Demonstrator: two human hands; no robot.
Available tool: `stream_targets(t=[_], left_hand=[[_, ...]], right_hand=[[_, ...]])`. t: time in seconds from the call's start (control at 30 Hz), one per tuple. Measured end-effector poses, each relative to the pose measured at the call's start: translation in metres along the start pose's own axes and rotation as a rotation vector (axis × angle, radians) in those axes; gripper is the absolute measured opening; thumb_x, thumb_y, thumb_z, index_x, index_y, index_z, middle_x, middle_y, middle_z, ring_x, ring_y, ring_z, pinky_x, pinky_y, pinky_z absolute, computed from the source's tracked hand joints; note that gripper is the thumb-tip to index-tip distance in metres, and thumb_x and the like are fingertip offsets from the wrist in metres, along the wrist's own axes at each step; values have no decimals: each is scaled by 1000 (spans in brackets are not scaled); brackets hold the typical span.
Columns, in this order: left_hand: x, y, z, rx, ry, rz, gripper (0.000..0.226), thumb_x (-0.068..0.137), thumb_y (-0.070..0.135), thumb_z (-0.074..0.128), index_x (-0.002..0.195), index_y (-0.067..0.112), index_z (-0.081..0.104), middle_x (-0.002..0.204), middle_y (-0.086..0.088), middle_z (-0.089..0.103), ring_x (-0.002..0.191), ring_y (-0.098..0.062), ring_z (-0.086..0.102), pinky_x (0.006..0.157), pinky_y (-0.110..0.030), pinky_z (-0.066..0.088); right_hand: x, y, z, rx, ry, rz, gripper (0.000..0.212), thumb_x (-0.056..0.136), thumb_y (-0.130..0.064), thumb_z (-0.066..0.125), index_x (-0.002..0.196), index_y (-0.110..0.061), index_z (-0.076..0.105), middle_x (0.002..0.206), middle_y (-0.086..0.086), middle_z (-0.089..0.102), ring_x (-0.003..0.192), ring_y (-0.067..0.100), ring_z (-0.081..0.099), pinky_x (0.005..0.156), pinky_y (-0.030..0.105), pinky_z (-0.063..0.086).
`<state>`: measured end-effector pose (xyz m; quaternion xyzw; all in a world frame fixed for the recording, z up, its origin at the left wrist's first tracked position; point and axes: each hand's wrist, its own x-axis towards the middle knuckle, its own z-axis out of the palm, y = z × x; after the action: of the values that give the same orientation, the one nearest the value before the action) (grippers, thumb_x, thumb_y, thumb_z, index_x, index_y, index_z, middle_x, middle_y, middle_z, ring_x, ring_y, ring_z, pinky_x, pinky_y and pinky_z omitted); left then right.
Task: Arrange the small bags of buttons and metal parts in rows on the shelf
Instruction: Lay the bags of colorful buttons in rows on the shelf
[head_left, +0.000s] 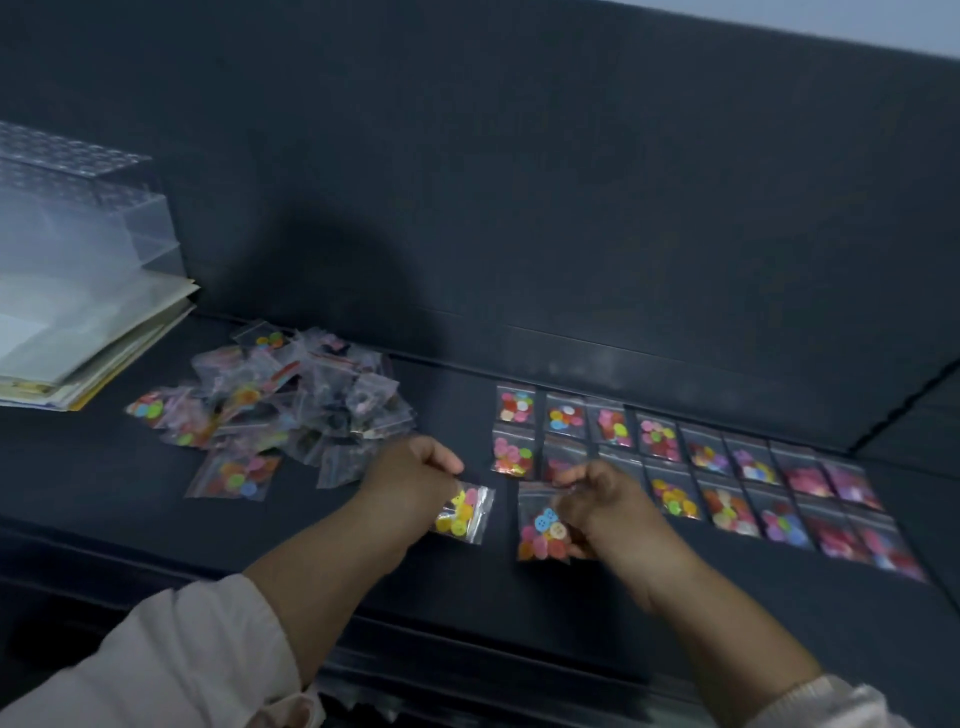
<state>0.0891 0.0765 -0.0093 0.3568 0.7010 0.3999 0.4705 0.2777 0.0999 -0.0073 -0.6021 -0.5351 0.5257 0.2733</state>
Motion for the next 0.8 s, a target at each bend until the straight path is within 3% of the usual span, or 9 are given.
stream_targets(t=[0.1, 0.2, 0.27, 0.37, 0.43, 0.5, 0.57, 0.67, 0.8], left_hand=[[2, -4, 13, -10, 48, -52, 21, 84, -8, 49, 81, 11, 58, 71, -11, 57, 51, -19, 52, 47, -26, 47], [0, -8, 23, -37, 39, -107, 23, 82, -10, 48, 87, 11, 56, 80, -14, 60, 48, -23, 61, 61, -38, 58], [-4, -11, 26, 27, 33, -94, 16, 84, -1, 53, 90, 13, 54, 81, -8, 61, 45, -15, 63, 61, -32, 57], [-10, -12, 21, 542, 43, 130, 14, 84, 23, 60, 93, 21, 51, 86, 2, 64, 74, -14, 65, 71, -30, 51], [-16, -11, 17, 801, 106, 328, 18, 86, 25, 58, 103, 21, 52, 100, 3, 57, 89, -14, 55, 73, -29, 45], [-20, -12, 16, 880, 96, 515, 15, 89, 19, 55, 103, 16, 58, 105, 1, 54, 93, -13, 50, 77, -28, 45], [-19, -15, 18, 993, -19, 621, 10, 89, 20, 54, 91, 14, 61, 101, 2, 56, 92, -12, 47, 77, -27, 44], [-14, -24, 20, 1047, -154, 663, 10, 89, 25, 53, 88, 19, 61, 102, 7, 56, 94, -11, 45, 76, -24, 40], [-10, -32, 24, 1021, -153, 727, 15, 93, 35, 49, 94, 24, 59, 112, 10, 52, 102, -10, 41, 79, -21, 35]], right_hand=[[0, 12, -12, -113, 33, -40, 10, 89, -4, 55, 94, -13, 54, 71, 4, 56, 57, 12, 52, 54, 27, 49], [1, 22, -19, -348, 83, -143, 11, 89, -12, 56, 94, -22, 54, 78, -1, 65, 63, 11, 60, 65, 30, 51], [-3, 24, -21, -548, 128, -232, 16, 89, -18, 56, 103, -24, 55, 89, -7, 67, 78, 10, 64, 70, 29, 53], [-10, 24, -26, -824, 253, -423, 26, 89, -22, 57, 115, -22, 56, 106, -3, 61, 99, 16, 58, 77, 25, 46], [-12, 27, -28, -823, 233, -535, 27, 88, -18, 57, 114, -20, 61, 108, -4, 60, 100, 13, 54, 76, 14, 39], [-12, 33, -28, -796, 135, -610, 19, 86, -14, 60, 103, -20, 67, 102, -8, 61, 96, 7, 51, 73, 2, 30], [-12, 39, -27, -806, 42, -651, 10, 87, -17, 61, 93, -21, 68, 99, -11, 62, 98, 8, 49, 76, 0, 27], [-11, 48, -24, -836, -11, -672, 15, 90, -25, 58, 101, -23, 68, 113, -12, 63, 107, 10, 47, 84, 7, 30], [-8, 53, -23, -866, 26, -686, 20, 90, -29, 58, 106, -22, 67, 115, -9, 64, 108, 14, 50, 89, 18, 37]])
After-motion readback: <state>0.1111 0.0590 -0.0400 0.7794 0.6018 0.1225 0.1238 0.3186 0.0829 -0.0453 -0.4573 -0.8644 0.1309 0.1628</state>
